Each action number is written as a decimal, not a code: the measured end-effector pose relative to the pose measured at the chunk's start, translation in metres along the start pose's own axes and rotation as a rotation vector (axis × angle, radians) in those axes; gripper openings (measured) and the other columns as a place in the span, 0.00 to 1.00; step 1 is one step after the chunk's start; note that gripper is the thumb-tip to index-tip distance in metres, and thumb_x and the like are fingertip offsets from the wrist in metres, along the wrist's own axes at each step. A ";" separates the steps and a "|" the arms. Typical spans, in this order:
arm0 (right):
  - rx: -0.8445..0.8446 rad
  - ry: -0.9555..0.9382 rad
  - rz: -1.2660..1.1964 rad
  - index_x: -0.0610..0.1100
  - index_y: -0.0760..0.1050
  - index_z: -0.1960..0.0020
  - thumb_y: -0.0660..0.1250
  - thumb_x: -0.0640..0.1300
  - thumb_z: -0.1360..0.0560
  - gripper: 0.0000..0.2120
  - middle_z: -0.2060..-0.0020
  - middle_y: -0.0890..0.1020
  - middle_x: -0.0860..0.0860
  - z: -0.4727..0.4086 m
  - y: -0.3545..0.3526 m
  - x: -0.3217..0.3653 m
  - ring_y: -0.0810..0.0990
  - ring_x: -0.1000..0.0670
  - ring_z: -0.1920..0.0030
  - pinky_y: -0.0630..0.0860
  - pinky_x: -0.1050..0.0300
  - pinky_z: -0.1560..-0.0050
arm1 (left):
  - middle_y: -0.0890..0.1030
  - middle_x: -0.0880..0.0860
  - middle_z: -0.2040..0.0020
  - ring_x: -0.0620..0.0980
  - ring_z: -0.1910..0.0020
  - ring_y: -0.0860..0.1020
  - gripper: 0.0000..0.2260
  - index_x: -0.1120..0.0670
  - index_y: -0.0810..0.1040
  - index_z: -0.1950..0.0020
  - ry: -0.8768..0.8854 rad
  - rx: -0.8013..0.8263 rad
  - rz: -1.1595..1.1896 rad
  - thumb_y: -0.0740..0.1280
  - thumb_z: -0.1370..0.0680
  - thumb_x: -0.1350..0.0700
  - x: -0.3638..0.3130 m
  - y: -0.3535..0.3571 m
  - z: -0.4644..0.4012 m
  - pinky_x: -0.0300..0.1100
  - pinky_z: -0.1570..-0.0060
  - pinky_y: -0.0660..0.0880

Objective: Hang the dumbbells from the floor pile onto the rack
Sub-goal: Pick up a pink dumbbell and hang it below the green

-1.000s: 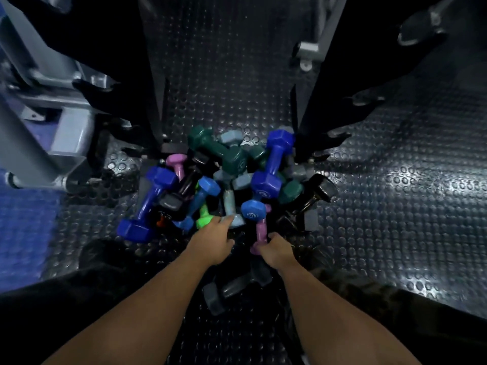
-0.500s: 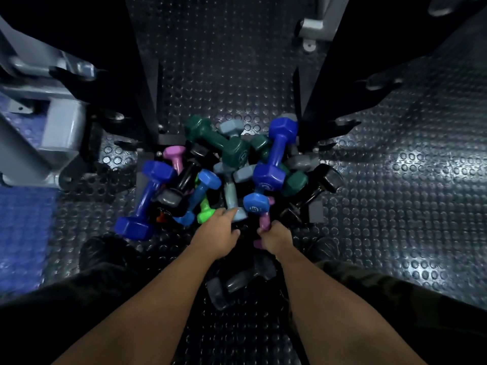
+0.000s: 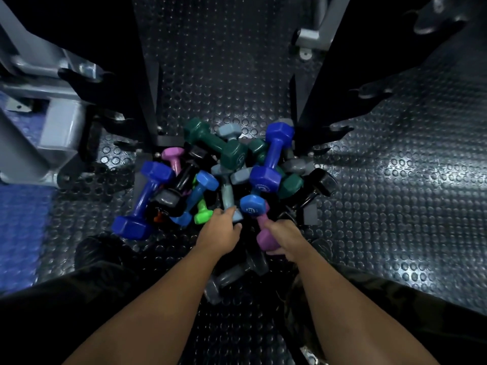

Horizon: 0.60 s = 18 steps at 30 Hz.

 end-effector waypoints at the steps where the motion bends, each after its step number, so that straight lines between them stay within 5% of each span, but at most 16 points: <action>1: 0.022 0.023 -0.068 0.41 0.77 0.42 0.73 0.53 0.23 0.18 0.43 0.81 0.39 0.004 0.000 0.002 0.84 0.38 0.47 0.86 0.40 0.55 | 0.71 0.56 0.31 0.59 0.35 0.76 0.25 0.45 0.66 0.20 -0.001 -0.003 0.010 0.65 0.17 0.45 0.000 0.000 -0.001 0.54 0.38 0.77; 6: 0.059 0.148 -0.177 0.46 0.76 0.44 0.69 0.51 0.21 0.10 0.48 0.81 0.41 0.025 0.002 0.021 0.81 0.41 0.52 0.81 0.45 0.52 | 0.72 0.58 0.32 0.60 0.35 0.75 0.21 0.47 0.70 0.22 -0.017 -0.018 0.076 0.61 0.15 0.47 -0.003 -0.002 -0.001 0.52 0.37 0.75; 10: 0.048 0.152 -0.292 0.47 0.75 0.42 0.64 0.54 0.20 0.13 0.46 0.81 0.40 0.038 0.009 0.034 0.82 0.42 0.56 0.80 0.51 0.63 | 0.78 0.60 0.37 0.61 0.37 0.77 0.18 0.54 0.78 0.33 -0.095 -0.015 0.217 0.58 0.14 0.44 -0.015 -0.005 -0.006 0.50 0.39 0.73; 14: 0.032 0.127 -0.279 0.44 0.76 0.40 0.62 0.54 0.20 0.16 0.46 0.83 0.39 0.047 0.007 0.045 0.83 0.40 0.58 0.81 0.51 0.67 | 0.79 0.62 0.34 0.62 0.33 0.76 0.29 0.57 0.77 0.34 -0.145 0.166 0.412 0.51 0.15 0.35 -0.031 0.015 -0.006 0.50 0.34 0.70; 18: 0.053 0.155 -0.252 0.44 0.78 0.43 0.62 0.55 0.20 0.16 0.52 0.86 0.41 0.055 -0.007 0.029 0.85 0.41 0.56 0.80 0.52 0.65 | 0.86 0.55 0.40 0.59 0.38 0.82 0.37 0.48 0.83 0.37 -0.264 0.266 0.774 0.48 0.24 0.25 -0.026 0.038 0.000 0.61 0.29 0.72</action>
Point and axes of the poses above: each hand's wrist, its own z-axis away from the middle knuckle, its own y-axis out of the palm, x = y × z, the point moved 8 cm from there along -z, towards the middle knuckle
